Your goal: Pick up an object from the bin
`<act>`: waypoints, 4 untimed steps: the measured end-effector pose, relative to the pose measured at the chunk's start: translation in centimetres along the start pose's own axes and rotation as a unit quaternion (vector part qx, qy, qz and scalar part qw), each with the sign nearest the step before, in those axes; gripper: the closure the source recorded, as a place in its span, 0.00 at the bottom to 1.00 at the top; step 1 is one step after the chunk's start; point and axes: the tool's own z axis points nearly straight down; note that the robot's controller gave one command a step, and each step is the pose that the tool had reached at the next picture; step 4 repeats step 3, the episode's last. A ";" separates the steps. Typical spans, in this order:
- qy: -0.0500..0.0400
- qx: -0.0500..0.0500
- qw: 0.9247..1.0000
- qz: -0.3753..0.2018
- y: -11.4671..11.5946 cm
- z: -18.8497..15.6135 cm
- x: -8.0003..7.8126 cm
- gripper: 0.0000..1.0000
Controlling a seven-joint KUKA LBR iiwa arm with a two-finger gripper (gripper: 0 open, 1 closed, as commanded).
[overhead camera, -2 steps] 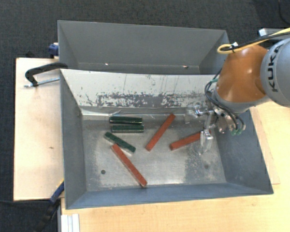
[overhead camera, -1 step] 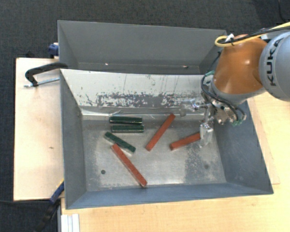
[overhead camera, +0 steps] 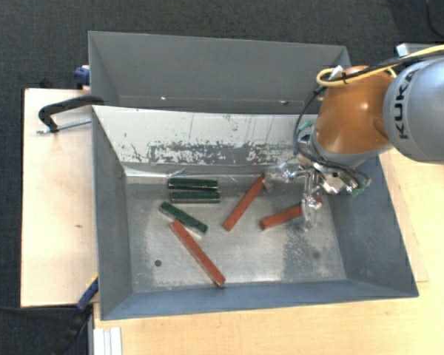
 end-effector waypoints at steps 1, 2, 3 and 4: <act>-0.001 0.000 1.000 0.006 -1.2 0.8 0.6 1.00; -0.001 0.000 1.000 0.006 -1.2 0.8 0.6 1.00; -0.005 0.004 1.000 0.007 -1.3 -9.5 0.2 1.00; -0.005 0.004 1.000 0.007 -1.3 -9.5 0.2 1.00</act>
Offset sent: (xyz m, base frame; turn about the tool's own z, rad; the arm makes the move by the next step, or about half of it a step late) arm 0.0000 0.0000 0.0000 0.0000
